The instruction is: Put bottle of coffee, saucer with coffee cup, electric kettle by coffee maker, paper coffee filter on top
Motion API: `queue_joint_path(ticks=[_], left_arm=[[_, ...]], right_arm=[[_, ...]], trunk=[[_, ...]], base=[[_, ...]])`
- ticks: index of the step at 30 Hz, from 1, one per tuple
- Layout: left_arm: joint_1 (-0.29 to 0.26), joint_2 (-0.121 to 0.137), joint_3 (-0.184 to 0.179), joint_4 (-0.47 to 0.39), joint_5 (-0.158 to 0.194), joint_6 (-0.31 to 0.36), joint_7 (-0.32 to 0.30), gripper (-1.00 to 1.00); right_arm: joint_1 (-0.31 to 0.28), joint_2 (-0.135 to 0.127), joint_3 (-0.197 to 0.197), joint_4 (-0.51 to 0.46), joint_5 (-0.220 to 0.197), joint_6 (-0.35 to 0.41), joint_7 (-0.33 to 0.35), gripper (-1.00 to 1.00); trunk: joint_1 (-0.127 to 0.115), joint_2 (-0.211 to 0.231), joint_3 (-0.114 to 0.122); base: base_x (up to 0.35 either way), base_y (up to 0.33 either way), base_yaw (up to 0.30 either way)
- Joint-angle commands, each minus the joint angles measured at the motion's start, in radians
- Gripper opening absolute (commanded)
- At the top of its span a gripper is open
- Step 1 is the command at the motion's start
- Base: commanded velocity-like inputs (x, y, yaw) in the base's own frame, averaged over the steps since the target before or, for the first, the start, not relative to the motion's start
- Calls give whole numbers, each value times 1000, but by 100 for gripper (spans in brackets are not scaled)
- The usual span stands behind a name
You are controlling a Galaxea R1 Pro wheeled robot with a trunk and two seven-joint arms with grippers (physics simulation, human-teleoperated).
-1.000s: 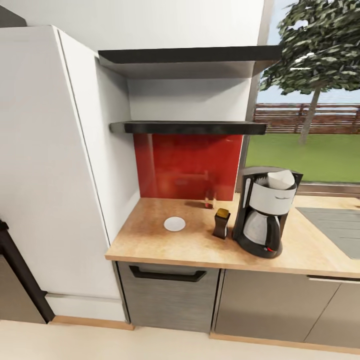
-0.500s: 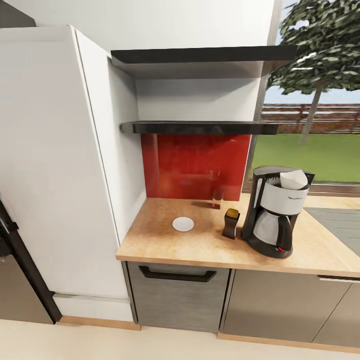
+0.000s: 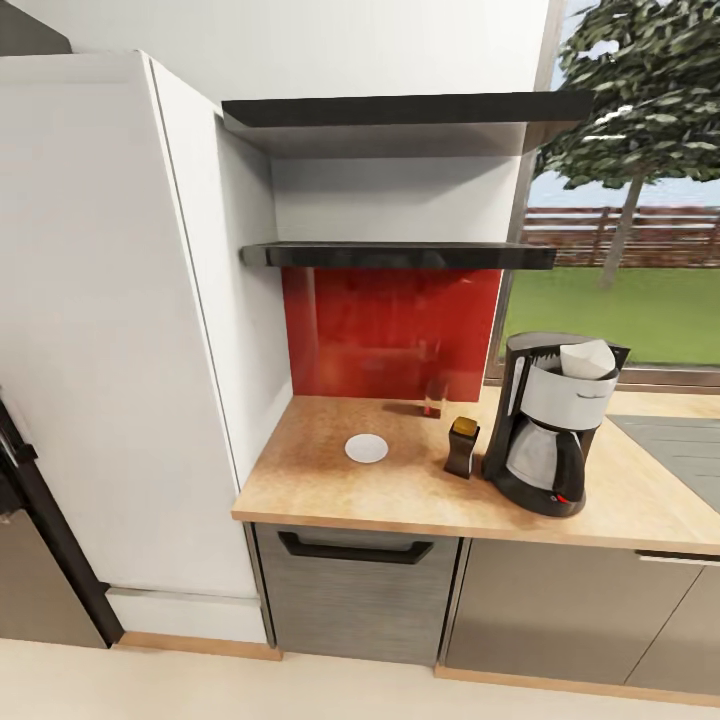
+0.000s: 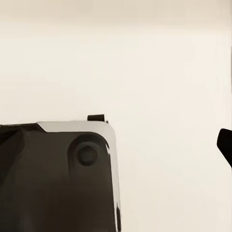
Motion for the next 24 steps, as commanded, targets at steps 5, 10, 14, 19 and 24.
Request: queue_joint_path(ticks=[5,10,14,19,24], left_arm=[[-91,-27,-50,-51,-8,29,-63,100],[-251,-57,-62,-92,-9,205,-182,100],[-379,-65,-64,-101,-9,331,-264,100],[-587,-75,-66,-105,-9,533,-310,100],[-840,-80,-138,-103,-8,796,-314,100]], right_arm=[[-1,1,-3,-113,17,-3,5,100],[-1,5,19,-254,47,-5,70,100],[-2,7,36,-372,50,-1,235,100],[-2,27,42,-587,48,18,386,100],[-58,97,43,-848,22,305,405,100]], trunk=[[0,-1,-1],[0,-1,-1],[0,-1,-1],[0,-1,-1],[0,-1,-1]], base=[[0,0,0],[0,0,0],[0,0,0],[0,0,0],[0,0,0]])
